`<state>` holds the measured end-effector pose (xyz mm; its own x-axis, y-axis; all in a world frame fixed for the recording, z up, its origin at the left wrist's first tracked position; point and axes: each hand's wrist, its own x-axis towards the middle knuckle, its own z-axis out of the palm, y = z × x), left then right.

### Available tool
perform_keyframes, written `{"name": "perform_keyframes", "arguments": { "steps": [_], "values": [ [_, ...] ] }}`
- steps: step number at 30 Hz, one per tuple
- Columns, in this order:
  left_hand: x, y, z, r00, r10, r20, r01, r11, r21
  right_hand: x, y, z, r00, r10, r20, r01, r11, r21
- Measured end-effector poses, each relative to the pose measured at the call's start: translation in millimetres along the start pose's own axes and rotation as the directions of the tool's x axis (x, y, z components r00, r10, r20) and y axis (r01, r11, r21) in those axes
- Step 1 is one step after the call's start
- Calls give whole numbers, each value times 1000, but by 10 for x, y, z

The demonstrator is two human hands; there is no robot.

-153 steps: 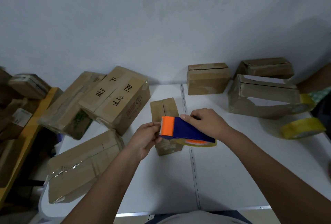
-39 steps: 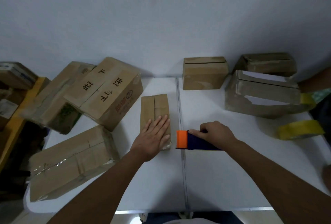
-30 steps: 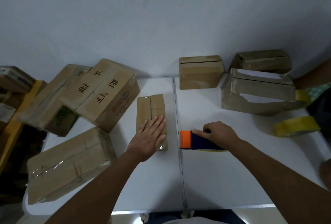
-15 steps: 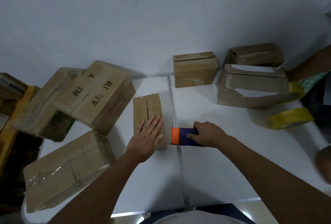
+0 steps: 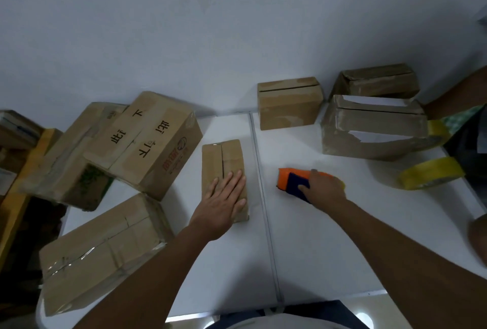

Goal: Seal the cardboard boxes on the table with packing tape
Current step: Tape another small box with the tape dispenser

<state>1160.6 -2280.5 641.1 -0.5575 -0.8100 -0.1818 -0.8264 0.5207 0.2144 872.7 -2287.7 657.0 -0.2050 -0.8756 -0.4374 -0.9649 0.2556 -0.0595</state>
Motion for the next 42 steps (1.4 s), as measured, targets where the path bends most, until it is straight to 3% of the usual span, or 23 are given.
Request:
{"name": "perform_keyframes", "arguments": {
  "steps": [4,7,8,9,11,12,13,19,26,30,33,38,42],
  "values": [
    [-3,-18,-6,1000,8,12,-8,1000,14,-44,-214,491,993,-60,103,29,959,281],
    [1,-10,-8,1000,1,11,-1,1000,10,-137,-355,605,976,-82,-200,162,887,432],
    [5,-10,-9,1000,0,13,0,1000,8,-198,-447,600,962,-107,-250,233,797,558],
    [5,-12,-6,1000,-3,16,3,1000,5,-295,-568,547,971,-146,-187,237,637,733],
    [1,-19,-3,1000,-6,16,6,1000,3,-474,-752,480,951,-278,137,-49,301,952],
    [0,-19,0,1000,-6,18,6,1000,6,-521,-803,473,916,-312,253,-198,198,960],
    [-1,-20,4,1000,-6,17,5,1000,11,-540,-823,468,899,-315,302,-260,169,951],
    [1,-34,7,1000,0,16,0,1000,-9,-536,-708,395,947,-238,217,-155,256,954],
    [-21,-178,-160,999,37,19,-25,898,-439,-621,-701,462,963,-202,179,-127,245,961],
    [-44,-312,-160,978,185,92,-149,942,-301,-650,-732,463,975,-185,120,-74,237,969],
    [-7,-330,-106,970,214,117,-190,963,-190,-672,-726,463,979,-188,82,-38,229,973],
    [-47,-295,101,966,258,6,-255,950,181,-684,-729,525,985,-167,46,-8,223,975],
    [-101,-259,104,968,245,-51,-235,961,144,-689,-795,568,991,-127,-43,71,226,972]
  ]
}}
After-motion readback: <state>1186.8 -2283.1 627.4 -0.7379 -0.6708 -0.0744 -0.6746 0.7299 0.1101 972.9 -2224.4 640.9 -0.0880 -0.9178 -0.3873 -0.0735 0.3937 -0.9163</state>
